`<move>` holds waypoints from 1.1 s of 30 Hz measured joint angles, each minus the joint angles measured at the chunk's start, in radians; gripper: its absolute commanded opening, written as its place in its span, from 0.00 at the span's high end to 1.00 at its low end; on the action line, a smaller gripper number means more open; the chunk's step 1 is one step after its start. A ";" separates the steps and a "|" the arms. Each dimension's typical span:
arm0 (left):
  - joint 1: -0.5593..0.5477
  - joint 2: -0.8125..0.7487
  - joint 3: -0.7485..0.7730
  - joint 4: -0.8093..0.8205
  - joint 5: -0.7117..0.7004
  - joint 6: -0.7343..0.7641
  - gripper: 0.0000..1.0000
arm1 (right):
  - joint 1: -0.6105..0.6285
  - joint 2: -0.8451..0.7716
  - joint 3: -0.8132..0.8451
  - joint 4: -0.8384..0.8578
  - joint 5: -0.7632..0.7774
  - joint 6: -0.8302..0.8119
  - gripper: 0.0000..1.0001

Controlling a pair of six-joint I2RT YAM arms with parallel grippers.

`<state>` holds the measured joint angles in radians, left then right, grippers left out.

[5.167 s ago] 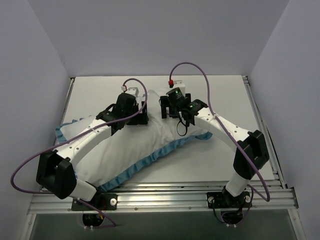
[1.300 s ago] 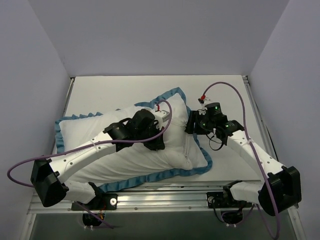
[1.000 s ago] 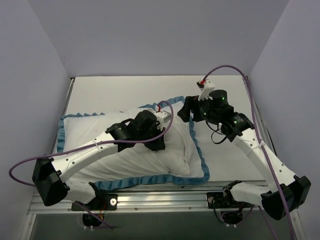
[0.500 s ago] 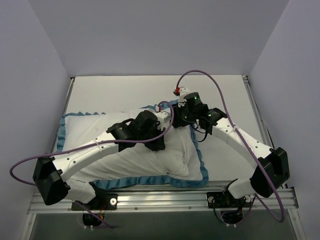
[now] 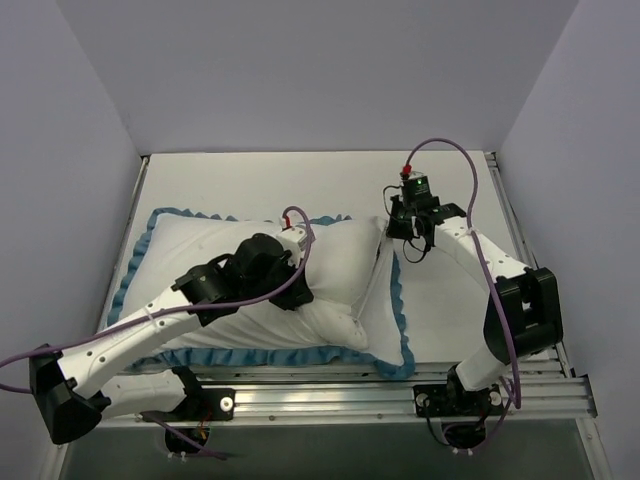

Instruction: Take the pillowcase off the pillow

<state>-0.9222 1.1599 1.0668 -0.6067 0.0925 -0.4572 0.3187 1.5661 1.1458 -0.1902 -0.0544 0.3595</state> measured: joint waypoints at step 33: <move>0.071 0.152 0.263 0.048 -0.304 -0.077 0.03 | 0.044 -0.441 -0.163 0.043 -0.284 0.075 0.00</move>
<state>-0.8513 1.3121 1.3296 -0.5583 -0.2115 -0.5339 0.3626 1.1248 0.9833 -0.1471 -0.3386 0.4347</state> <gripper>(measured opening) 0.960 0.978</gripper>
